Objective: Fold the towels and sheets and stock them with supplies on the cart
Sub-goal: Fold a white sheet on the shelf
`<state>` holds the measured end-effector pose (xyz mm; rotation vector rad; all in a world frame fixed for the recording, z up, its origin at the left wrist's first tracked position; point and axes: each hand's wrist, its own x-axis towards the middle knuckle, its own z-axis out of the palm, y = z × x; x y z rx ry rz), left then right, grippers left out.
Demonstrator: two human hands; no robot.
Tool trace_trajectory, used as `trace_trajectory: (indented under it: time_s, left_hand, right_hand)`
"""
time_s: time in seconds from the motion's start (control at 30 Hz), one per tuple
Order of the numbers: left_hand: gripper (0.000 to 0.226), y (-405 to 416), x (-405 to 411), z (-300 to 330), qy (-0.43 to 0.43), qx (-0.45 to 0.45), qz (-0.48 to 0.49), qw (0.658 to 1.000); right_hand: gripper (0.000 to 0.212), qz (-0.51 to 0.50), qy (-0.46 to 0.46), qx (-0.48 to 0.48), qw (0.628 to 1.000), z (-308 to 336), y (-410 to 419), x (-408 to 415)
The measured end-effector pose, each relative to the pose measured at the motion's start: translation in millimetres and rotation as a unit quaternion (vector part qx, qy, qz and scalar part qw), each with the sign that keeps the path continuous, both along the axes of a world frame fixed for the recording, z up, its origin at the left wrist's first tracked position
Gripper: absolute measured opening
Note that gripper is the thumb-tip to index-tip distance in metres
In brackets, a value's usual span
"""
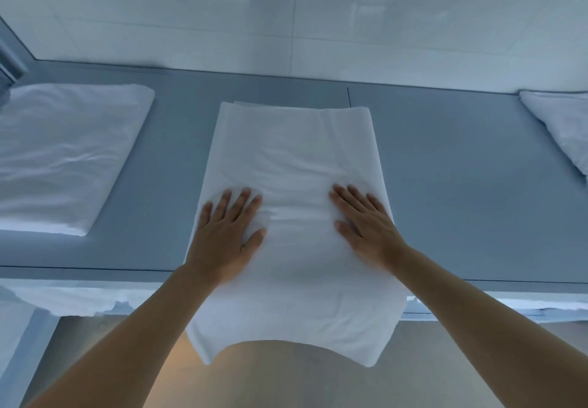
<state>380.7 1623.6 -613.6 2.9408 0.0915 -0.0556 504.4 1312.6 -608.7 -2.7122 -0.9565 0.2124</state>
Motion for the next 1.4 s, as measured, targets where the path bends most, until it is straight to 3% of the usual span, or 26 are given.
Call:
trace_trajectory:
  time_s: [0.27,0.47,0.6,0.8,1.1,1.2,1.4]
  left_hand:
    - [0.072,-31,-63,-1,-0.003,0.005,-0.016,1.000]
    - [0.078,-47,-93,4,-0.022,0.041,-0.041,0.998]
    - [0.120,-43,-65,9,0.003,0.069,-0.082,0.994]
    - [0.133,-44,-60,0,0.019,0.072,-0.102,0.992]
    - [0.120,-64,-84,7,-0.050,0.051,-0.099,0.993]
    - [0.103,-63,-84,19,-0.066,0.052,-0.117,0.990]
    - [0.078,-59,-55,84,-0.099,0.012,-0.063,0.993]
  right_hand:
    - [0.068,0.041,-0.001,0.001,0.999,-1,-41,-61]
    - [0.088,0.052,-0.025,-0.024,0.998,-3,-64,-97]
    - [0.100,0.050,-0.050,-0.024,0.997,-7,-65,-96]
    - [0.129,0.057,-0.031,-0.080,0.995,-1,-58,-68]
    - [0.110,0.065,-0.114,-0.030,0.991,-6,-63,-104]
    - [0.103,0.083,-0.114,-0.050,0.989,3,-65,-108]
    - [0.071,0.025,-0.113,-0.041,0.992,66,-54,-88]
